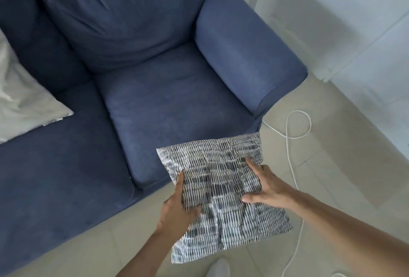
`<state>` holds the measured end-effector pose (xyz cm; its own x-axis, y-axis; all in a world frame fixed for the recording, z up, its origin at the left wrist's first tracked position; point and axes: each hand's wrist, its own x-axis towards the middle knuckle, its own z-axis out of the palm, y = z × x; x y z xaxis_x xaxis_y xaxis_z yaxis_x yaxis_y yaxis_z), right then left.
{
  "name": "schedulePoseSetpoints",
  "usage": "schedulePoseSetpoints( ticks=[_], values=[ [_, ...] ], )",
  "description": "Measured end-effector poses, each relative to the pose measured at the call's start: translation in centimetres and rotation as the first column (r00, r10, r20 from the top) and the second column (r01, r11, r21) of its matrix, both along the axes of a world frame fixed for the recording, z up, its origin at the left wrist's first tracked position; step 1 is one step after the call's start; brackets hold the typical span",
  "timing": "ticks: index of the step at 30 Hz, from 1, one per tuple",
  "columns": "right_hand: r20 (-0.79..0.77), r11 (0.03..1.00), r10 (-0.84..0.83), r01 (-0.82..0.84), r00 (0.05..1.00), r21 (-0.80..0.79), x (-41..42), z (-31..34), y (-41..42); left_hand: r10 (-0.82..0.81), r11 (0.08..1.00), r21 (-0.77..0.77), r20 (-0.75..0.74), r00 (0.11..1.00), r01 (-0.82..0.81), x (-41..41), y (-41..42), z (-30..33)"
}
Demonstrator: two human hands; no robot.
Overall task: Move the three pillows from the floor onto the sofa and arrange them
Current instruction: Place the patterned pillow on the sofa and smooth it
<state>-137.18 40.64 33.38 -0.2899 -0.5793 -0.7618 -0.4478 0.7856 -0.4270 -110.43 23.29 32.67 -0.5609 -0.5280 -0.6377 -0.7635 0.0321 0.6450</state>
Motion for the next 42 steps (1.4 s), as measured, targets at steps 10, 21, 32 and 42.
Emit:
schedulePoseSetpoints(
  ticks=[10, 21, 32, 42],
  values=[
    [-0.072, 0.981, 0.121, -0.13, 0.99, -0.144, -4.8, 2.0, -11.3, 0.107, 0.987, -0.109, -0.074, 0.991, -0.115, -2.7, -8.0, 2.7],
    [-0.09, 0.967, 0.091, -0.11, 0.992, -0.228, -10.5, 5.2, -26.0, 0.249, 0.962, -0.073, -0.162, 0.955, -0.263, -7.2, -20.1, 4.9],
    [-0.17, 0.818, -0.059, -0.05, 0.984, -0.573, -15.1, 5.3, -42.7, 0.253, 0.925, -0.226, -0.236, 0.938, -0.307, -13.0, -36.9, 7.8],
    [-0.106, 0.893, 0.097, -0.133, 0.99, -0.43, -17.7, 2.5, -54.1, 0.494, 0.83, -0.151, -0.245, 0.834, -0.536, -13.0, -47.0, 4.5]
  ],
)
